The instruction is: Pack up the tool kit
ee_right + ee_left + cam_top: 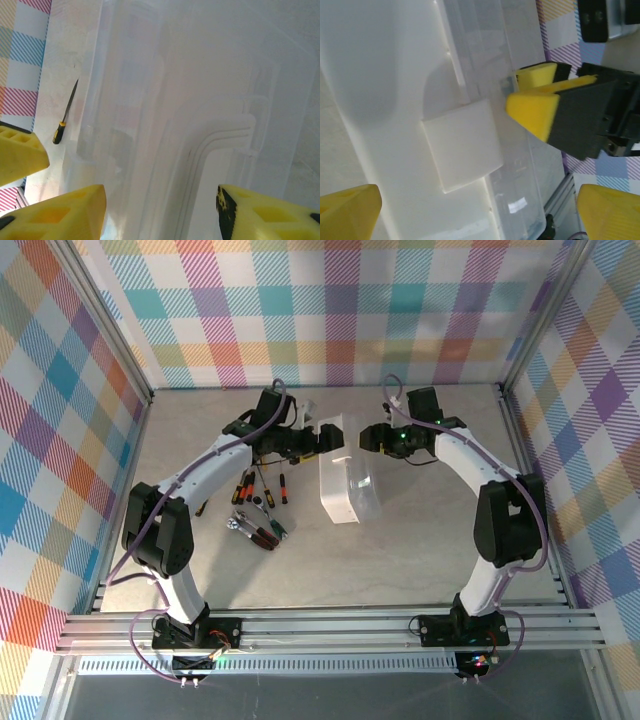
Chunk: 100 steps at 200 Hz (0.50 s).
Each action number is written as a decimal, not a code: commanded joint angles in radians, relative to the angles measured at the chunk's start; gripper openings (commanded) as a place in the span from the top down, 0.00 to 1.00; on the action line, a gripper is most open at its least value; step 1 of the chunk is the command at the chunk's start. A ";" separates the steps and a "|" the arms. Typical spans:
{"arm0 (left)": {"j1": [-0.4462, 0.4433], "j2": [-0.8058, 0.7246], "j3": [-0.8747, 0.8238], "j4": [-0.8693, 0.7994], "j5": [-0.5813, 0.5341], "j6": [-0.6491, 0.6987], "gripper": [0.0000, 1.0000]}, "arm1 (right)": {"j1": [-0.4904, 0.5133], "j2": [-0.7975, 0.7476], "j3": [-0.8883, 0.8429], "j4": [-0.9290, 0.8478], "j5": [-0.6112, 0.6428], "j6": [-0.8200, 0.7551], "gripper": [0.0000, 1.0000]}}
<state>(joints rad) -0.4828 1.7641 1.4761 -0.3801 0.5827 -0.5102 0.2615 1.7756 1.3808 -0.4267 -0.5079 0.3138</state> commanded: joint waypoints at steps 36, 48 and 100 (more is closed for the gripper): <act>-0.026 0.062 0.030 0.094 0.083 -0.150 0.00 | 0.019 0.034 0.013 0.046 -0.017 0.048 0.44; -0.031 0.073 0.034 0.093 0.081 -0.152 0.00 | 0.023 0.035 0.001 0.061 -0.022 0.058 0.45; -0.049 0.105 0.047 0.075 0.051 -0.137 0.00 | 0.041 0.044 -0.032 0.100 -0.024 0.085 0.50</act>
<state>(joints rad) -0.5102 1.8313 1.5024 -0.3000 0.6346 -0.6361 0.2779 1.7920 1.3724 -0.3458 -0.5156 0.3782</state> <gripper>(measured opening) 0.996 0.509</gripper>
